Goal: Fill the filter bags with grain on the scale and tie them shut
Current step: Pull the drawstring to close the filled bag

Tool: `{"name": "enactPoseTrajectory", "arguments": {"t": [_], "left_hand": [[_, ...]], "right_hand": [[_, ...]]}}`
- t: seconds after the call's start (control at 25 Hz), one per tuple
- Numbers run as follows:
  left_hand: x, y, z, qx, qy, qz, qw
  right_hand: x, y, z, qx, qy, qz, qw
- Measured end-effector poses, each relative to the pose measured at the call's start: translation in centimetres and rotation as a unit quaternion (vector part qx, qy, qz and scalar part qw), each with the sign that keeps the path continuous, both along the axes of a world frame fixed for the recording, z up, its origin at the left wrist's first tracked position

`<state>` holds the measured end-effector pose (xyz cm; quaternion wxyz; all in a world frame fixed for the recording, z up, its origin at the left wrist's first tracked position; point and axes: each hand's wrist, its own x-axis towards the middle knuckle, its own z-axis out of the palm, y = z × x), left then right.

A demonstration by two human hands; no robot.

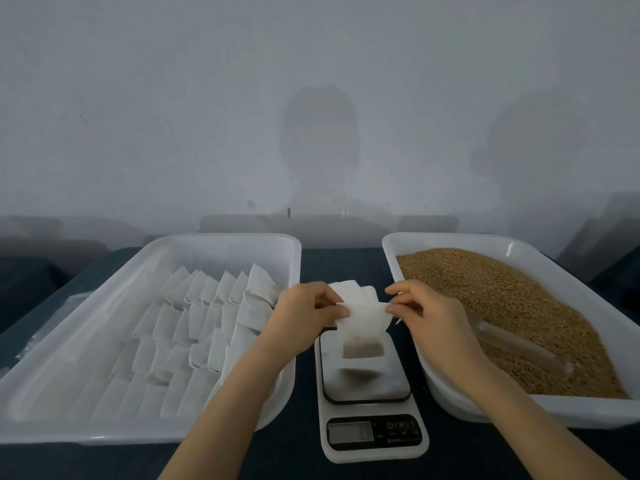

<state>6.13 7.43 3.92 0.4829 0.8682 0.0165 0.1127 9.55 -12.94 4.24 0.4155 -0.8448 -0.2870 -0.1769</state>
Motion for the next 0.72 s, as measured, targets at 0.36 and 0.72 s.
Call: {"name": "enactPoseTrajectory", "arguments": {"t": [0.36, 0.72], "left_hand": [[0.1, -0.2, -0.3, 0.129, 0.042, -0.019, 0.991], [0.1, -0.4, -0.5, 0.136, 0.036, -0.009, 0.99]], "right_hand": [[0.6, -0.2, -2.2, -0.03, 0.08, -0.012, 0.996], [0.7, -0.2, -2.3, -0.038, 0.074, -0.016, 0.996]]}}
